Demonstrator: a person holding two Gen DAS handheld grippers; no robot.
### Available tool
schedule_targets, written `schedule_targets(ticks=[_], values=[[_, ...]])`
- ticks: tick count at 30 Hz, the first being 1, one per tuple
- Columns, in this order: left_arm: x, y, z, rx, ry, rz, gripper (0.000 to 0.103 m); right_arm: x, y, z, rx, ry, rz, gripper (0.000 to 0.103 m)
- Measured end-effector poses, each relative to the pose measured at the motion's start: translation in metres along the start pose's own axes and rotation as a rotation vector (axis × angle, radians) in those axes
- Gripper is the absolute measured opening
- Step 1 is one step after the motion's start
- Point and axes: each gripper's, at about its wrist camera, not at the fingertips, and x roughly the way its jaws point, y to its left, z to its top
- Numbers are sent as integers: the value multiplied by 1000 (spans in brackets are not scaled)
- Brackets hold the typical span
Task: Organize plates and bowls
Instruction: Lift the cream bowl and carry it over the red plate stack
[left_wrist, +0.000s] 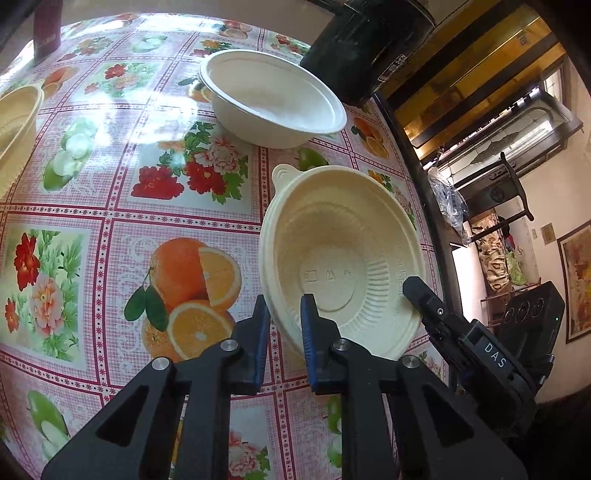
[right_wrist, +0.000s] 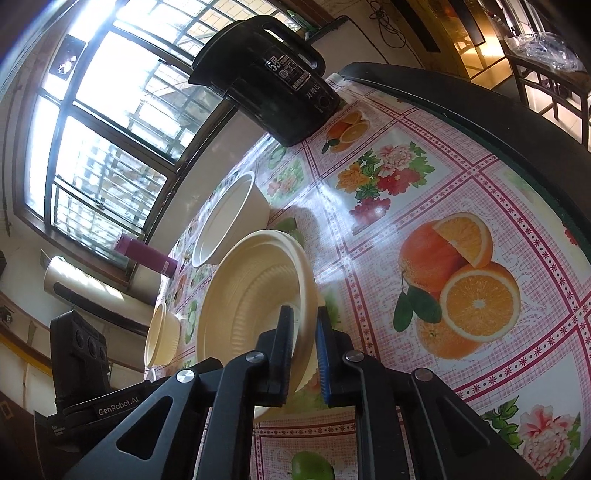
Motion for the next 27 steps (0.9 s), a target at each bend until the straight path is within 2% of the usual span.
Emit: schedule_targets(ticks=[6, 9, 18, 27], values=[[-35, 16, -21, 29, -83, 48, 14, 3, 28, -22, -64, 26, 23, 12], [-48, 28, -34, 33, -98, 80, 14, 3, 41, -38, -79, 40, 42, 12], [-78, 52, -68, 26, -139, 95, 14, -10, 67, -82, -82, 35, 105, 12], [-135, 93, -120, -12, -230, 132, 15, -9, 123, -131, -187, 110, 171, 12]])
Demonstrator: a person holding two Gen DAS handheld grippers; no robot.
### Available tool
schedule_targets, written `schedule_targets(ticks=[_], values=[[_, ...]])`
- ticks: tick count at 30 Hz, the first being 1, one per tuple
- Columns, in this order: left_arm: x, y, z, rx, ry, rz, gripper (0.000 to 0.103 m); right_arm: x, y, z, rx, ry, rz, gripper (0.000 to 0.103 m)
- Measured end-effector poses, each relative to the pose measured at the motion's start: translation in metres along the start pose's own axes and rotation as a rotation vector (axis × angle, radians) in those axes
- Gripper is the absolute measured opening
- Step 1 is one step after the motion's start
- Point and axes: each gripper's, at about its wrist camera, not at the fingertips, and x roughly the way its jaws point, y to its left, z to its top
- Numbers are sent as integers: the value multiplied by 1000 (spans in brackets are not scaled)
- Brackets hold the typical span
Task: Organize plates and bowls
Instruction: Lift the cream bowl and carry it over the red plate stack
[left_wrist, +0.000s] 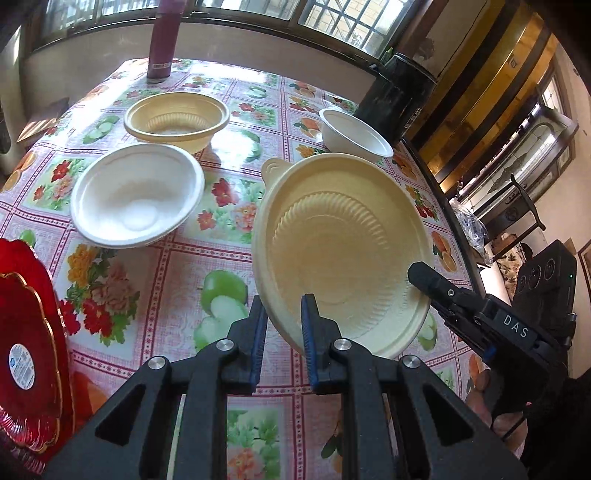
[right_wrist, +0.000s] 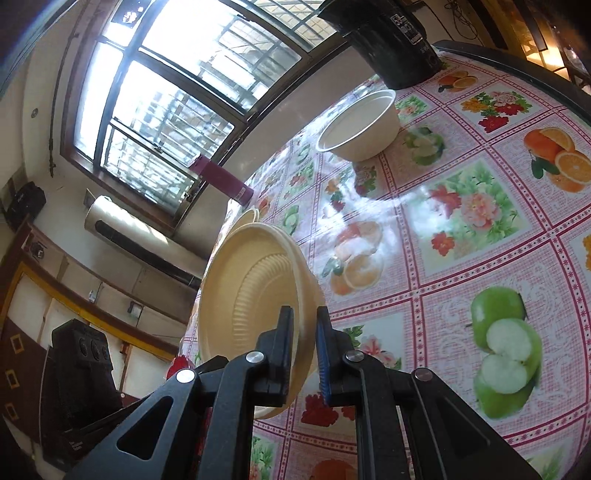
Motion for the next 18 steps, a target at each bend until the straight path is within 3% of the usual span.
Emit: schedule_targets(ticks=[18], values=[[-105, 144, -52, -195, -153, 217, 16, 101, 163, -92, -270, 268, 124, 13]])
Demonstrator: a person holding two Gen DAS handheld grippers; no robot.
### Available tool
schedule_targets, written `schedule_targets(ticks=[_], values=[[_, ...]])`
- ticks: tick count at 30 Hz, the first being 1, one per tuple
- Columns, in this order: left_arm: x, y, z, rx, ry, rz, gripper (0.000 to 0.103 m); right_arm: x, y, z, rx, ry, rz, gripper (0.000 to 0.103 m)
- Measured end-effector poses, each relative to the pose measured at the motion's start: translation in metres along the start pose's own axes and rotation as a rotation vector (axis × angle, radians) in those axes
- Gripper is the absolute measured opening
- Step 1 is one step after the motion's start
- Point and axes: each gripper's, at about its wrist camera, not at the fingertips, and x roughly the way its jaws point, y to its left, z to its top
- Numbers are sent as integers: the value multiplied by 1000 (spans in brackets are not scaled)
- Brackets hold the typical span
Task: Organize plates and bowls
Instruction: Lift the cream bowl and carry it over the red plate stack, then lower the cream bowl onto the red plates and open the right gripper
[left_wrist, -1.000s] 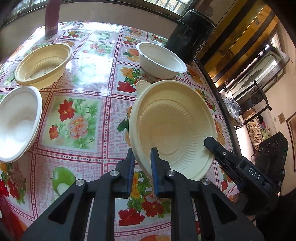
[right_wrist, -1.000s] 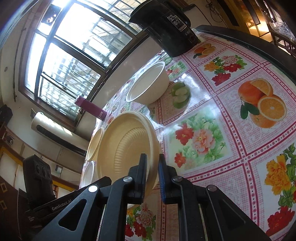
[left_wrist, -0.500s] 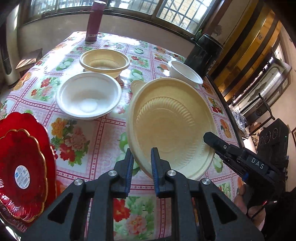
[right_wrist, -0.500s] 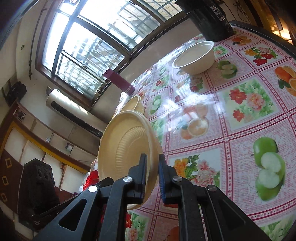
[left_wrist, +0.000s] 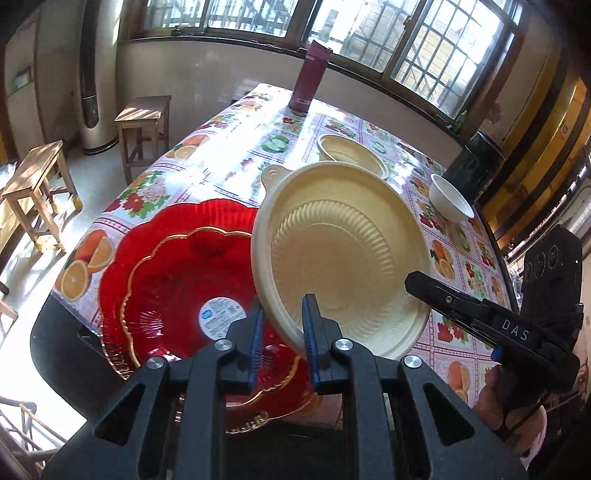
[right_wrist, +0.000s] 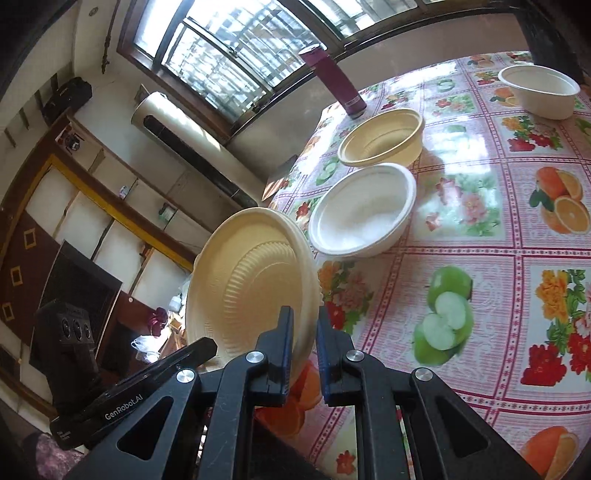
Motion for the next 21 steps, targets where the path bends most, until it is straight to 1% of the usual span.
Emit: schedule_targets(ticks=[5, 9, 13, 16, 17, 18, 20, 21], values=[[-3, 40, -10, -52, 8, 53, 16, 40, 25, -12, -48, 84, 5, 14], [5, 61, -20, -85, 48, 75, 16, 61, 36, -21, -83, 129, -15, 14], [10, 70, -26, -102, 76, 83, 16, 74, 43, -28, -108, 152, -43, 14], [13, 72, -25, -111, 86, 80, 16, 77, 46, -32, -139, 151, -75, 15], [14, 72, -26, -111, 88, 81, 19, 78, 47, -33, -147, 150, -86, 16], [14, 74, -26, -109, 89, 79, 23, 78, 49, -33, -160, 143, -94, 16], [14, 73, -26, -99, 90, 73, 28, 77, 52, -36, -195, 130, -113, 16], [13, 72, -26, -96, 88, 69, 34, 76, 53, -36, -209, 128, -122, 18]])
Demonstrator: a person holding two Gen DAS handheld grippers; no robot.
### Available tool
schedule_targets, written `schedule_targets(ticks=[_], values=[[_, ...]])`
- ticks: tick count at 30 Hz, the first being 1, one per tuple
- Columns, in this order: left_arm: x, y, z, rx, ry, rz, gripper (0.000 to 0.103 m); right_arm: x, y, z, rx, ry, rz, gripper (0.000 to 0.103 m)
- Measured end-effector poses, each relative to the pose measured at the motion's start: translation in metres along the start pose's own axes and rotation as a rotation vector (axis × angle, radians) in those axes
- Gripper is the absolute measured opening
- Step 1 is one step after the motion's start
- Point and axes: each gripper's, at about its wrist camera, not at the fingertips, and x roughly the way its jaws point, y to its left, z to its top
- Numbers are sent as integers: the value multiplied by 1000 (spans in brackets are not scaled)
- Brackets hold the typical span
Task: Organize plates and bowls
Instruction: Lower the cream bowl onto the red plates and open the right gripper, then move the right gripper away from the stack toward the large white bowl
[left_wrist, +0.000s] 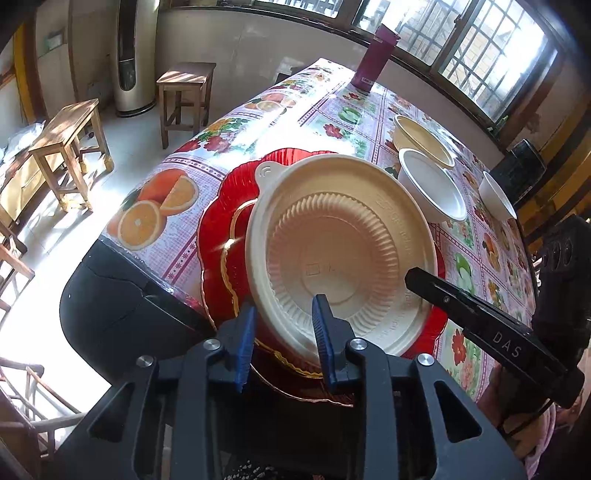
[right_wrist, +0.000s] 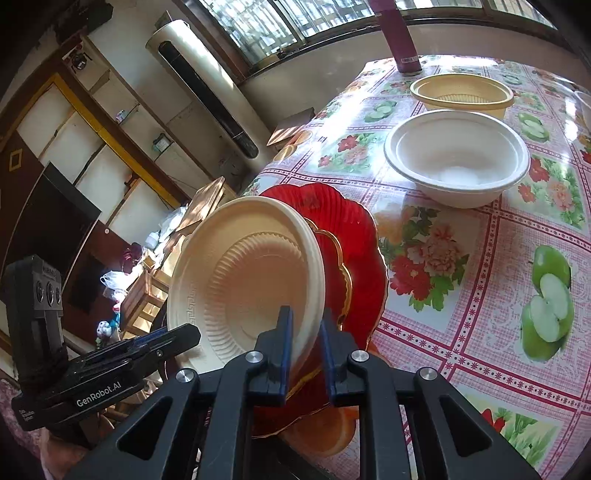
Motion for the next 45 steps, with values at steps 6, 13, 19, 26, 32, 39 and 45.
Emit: schedule_targets(ticks=[6, 13, 19, 26, 32, 39, 45], values=[[-24, -10, 0, 58, -104, 1, 87, -11, 11, -4, -79, -11, 53, 55], [-47, -20, 4, 82, -243, -13, 103, -52, -1, -1, -132, -134, 85, 86], [-49, -50, 10, 142, -275, -33, 103, -82, -64, 22, -17, -251, 64, 103], [-30, -100, 17, 245, -250, 32, 103, -99, -149, 45, 161, -327, 98, 102], [-11, -146, 21, 330, -232, 40, 103, -99, -206, 51, 342, -309, 74, 102], [7, -196, 27, 438, -234, 52, 103, -114, -230, 50, 414, -361, 70, 102], [12, -224, 24, 517, -273, 87, 103, -117, -237, 50, 427, -364, 57, 103]])
